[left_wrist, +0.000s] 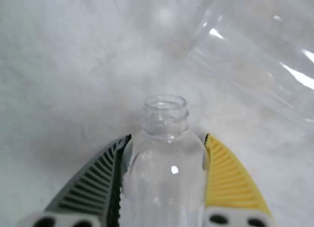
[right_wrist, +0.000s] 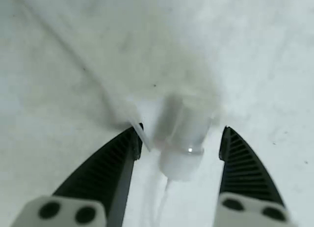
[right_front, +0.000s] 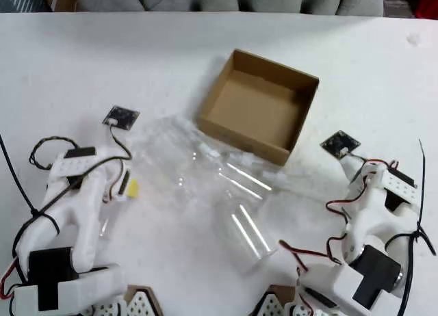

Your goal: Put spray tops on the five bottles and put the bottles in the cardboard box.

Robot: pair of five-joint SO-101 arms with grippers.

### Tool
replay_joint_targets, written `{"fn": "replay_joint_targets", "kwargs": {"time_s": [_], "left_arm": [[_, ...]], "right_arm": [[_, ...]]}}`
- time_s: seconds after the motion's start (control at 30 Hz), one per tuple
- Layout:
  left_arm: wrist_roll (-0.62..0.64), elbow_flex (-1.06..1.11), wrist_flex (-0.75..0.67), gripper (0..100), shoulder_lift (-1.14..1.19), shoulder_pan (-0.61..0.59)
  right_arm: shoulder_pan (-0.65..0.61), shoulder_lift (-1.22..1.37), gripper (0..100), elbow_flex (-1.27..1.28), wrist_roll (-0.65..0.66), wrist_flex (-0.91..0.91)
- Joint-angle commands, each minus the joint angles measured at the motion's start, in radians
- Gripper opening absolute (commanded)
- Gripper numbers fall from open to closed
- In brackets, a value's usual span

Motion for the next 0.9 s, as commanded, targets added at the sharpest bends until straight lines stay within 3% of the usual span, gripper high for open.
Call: {"fn": "replay_joint_targets", "kwargs": {"time_s": [0.0,0.17,0.47,0.6,0.87], "left_arm": [[0.011,-0.003,-0.028,2,-0.044,-0.013],[0.011,-0.003,-0.028,2,-0.044,-0.013],[0.011,-0.002,-0.025,2,-0.044,-0.013],[0.011,-0.003,-0.025,2,-0.044,-0.024],[0.011,-0.003,-0.023,2,-0.044,-0.024]], "right_arm": [[0.022,-0.002,21.1,-0.041,0.026,-0.018],[0.031,-0.001,14.8,-0.041,0.028,-0.010],[0.036,-0.001,13.9,-0.041,0.029,-0.010],[0.036,-0.002,1.1,-0.043,0.029,-0.008],[0.056,-0.012,1.6,-0.071,0.021,0.087]]}}
